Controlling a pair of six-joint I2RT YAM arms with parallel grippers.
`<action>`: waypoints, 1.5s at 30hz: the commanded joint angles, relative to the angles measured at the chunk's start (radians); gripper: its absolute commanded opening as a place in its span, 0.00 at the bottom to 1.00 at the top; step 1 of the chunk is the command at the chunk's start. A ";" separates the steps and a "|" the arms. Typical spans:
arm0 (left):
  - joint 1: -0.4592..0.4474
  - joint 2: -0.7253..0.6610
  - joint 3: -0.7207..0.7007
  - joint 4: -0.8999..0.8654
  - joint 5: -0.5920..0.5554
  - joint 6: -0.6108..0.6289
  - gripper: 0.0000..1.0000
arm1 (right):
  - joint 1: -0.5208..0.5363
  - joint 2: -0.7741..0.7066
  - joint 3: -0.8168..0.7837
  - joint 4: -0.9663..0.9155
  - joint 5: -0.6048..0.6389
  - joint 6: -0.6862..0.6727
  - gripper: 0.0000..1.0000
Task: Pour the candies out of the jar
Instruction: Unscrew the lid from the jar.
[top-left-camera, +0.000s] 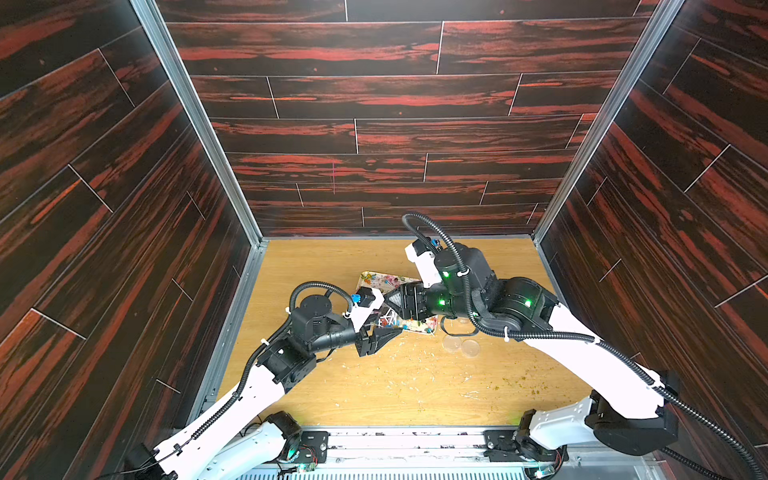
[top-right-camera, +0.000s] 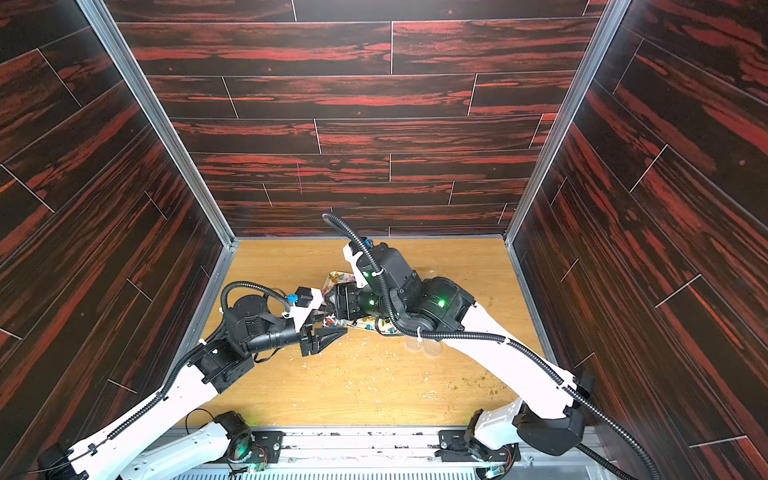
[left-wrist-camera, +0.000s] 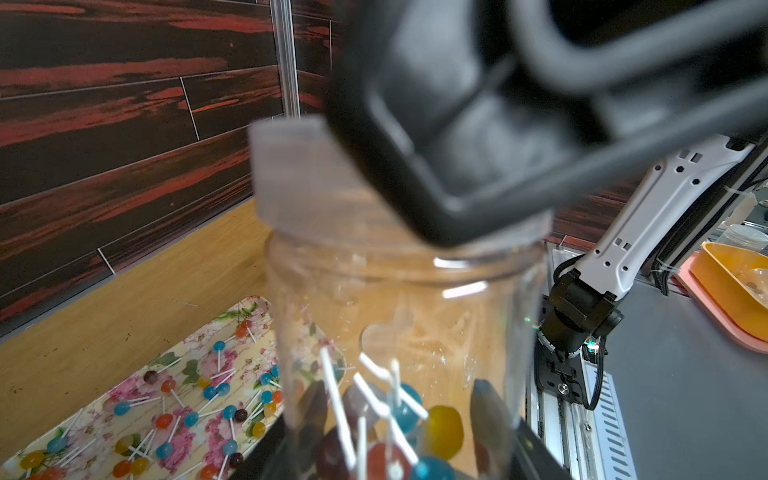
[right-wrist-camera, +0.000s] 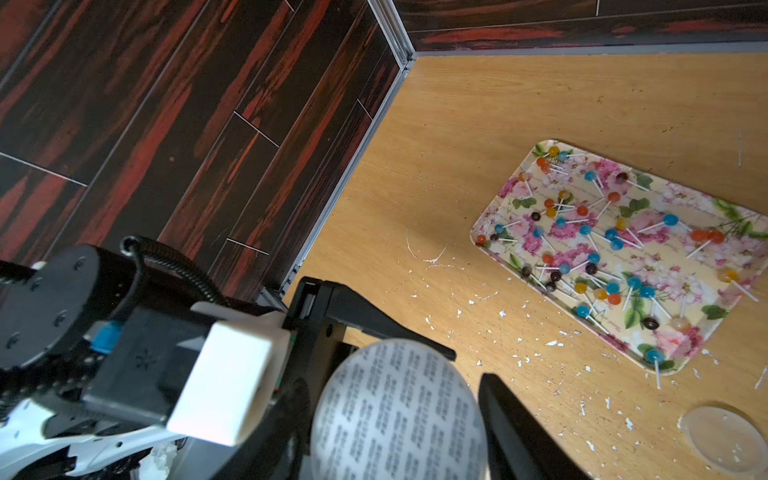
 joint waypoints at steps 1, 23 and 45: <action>0.004 -0.028 0.019 0.025 -0.002 0.010 0.42 | 0.005 0.017 -0.014 0.013 -0.005 -0.001 0.58; 0.005 -0.033 0.014 0.053 0.022 -0.012 0.42 | -0.004 -0.079 -0.098 0.177 -0.198 -0.485 0.48; 0.004 -0.022 0.020 0.072 0.037 -0.028 0.42 | -0.081 -0.086 -0.081 0.132 -0.379 -0.843 0.54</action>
